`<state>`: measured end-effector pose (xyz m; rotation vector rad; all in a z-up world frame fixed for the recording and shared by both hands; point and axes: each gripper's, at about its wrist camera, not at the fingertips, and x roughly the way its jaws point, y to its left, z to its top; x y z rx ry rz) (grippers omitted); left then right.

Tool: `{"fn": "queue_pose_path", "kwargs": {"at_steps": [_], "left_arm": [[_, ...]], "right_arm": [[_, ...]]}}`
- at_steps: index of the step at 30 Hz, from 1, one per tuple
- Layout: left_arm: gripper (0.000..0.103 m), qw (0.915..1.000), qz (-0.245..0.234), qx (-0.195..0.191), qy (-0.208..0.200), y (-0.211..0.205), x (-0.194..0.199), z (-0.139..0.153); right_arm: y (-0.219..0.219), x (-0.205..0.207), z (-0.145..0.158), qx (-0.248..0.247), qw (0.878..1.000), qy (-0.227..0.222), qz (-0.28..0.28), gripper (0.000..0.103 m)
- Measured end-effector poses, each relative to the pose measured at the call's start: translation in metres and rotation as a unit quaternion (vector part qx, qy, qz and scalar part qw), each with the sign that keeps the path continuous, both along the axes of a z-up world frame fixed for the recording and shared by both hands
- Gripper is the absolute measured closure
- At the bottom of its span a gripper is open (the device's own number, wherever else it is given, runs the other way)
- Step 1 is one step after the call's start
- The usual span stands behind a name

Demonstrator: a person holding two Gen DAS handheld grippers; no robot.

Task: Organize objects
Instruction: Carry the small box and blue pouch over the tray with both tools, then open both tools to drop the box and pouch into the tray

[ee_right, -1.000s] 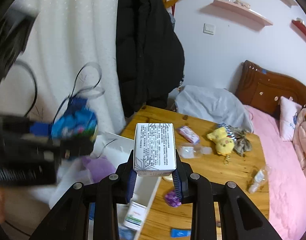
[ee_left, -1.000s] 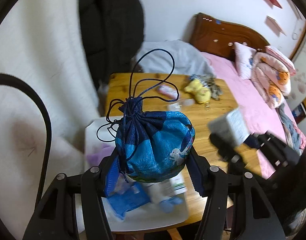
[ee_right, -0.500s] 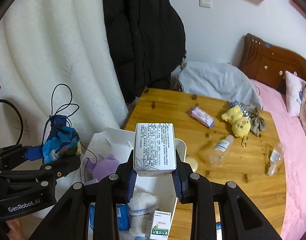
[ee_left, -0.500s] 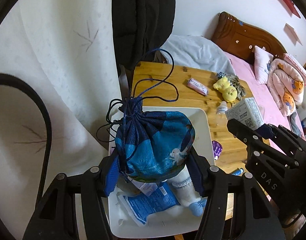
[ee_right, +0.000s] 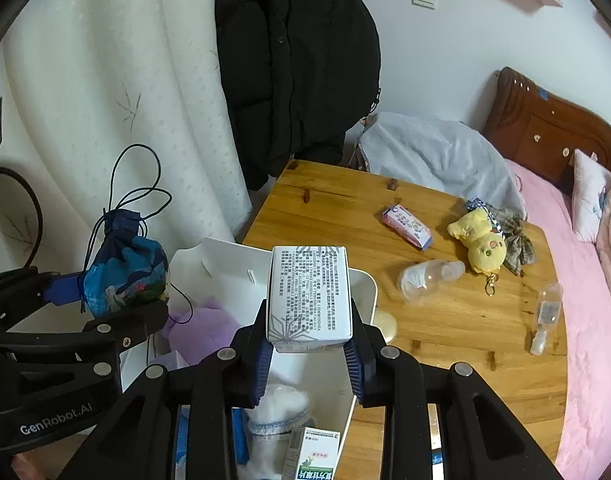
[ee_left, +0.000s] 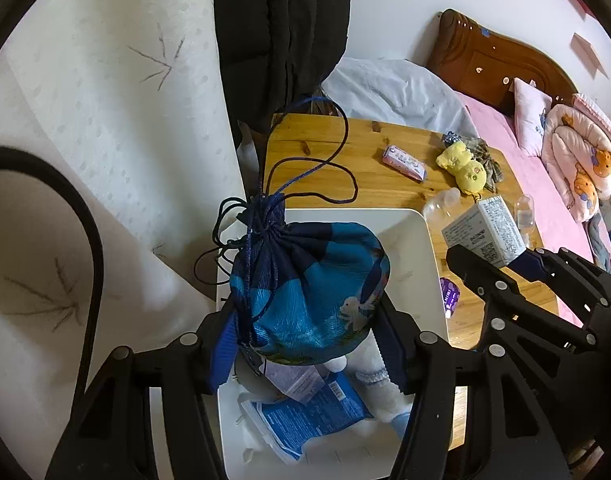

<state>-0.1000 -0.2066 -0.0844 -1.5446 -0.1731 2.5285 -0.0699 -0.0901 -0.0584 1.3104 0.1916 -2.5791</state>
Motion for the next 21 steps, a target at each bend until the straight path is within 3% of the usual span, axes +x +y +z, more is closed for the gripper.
{"fn": "queue_pose_path", "kwargs": {"at_steps": [11, 14, 16, 21], "left_arm": [[0.037, 0.9997, -0.003, -0.024, 0.002, 0.003, -0.003, -0.004], [0.036, 0.9996, -0.001, -0.03, 0.004, 0.004, -0.005, -0.003], [0.036, 0.9994, 0.003, -0.034, 0.003, 0.002, -0.007, -0.003], [0.034, 0.9995, 0.014, -0.025, -0.01, -0.004, -0.01, -0.006]], "right_arm": [[-0.003, -0.007, -0.013, 0.028, 1.0, -0.002, 0.013, 0.068], [-0.001, -0.007, -0.016, 0.034, 0.999, -0.002, 0.01, 0.057], [0.0, -0.008, -0.017, 0.035, 0.999, -0.004, 0.004, 0.043], [0.008, -0.008, -0.017, 0.021, 1.0, -0.004, 0.002, 0.037]]}}
